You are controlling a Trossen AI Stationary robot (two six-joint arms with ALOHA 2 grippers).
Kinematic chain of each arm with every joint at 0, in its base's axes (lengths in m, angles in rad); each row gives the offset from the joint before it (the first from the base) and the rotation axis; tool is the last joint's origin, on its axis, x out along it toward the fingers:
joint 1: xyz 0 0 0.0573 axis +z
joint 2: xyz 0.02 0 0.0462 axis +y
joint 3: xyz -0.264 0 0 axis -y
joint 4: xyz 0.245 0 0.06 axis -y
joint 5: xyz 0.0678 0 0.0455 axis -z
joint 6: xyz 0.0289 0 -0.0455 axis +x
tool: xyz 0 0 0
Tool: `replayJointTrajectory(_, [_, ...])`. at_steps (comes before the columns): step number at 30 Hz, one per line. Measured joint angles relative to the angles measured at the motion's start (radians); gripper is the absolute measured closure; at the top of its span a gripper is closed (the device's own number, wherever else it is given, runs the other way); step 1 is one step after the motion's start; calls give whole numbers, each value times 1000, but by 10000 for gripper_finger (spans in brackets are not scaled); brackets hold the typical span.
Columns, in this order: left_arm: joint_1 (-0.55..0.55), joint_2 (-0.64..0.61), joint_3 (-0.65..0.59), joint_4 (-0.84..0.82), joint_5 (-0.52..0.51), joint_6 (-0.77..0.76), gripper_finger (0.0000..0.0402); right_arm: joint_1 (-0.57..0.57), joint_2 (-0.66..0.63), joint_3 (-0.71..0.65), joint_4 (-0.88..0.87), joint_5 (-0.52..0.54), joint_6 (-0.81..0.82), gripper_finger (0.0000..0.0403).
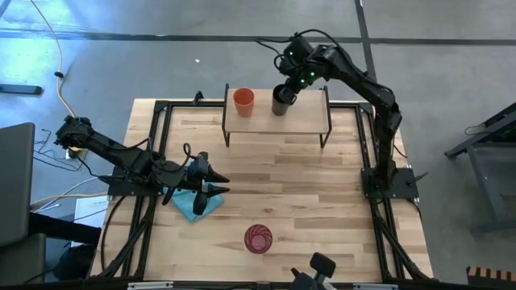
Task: Stack small to large cups/mugs on shelf
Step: Put the black cup on the shelf
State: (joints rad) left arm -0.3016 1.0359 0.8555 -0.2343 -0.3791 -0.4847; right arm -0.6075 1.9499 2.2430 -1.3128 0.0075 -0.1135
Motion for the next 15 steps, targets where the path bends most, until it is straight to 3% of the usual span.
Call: replayJointTrajectory(15, [0,0,0,-1,-15,5,268,5,0,0,-2,-30,0,403])
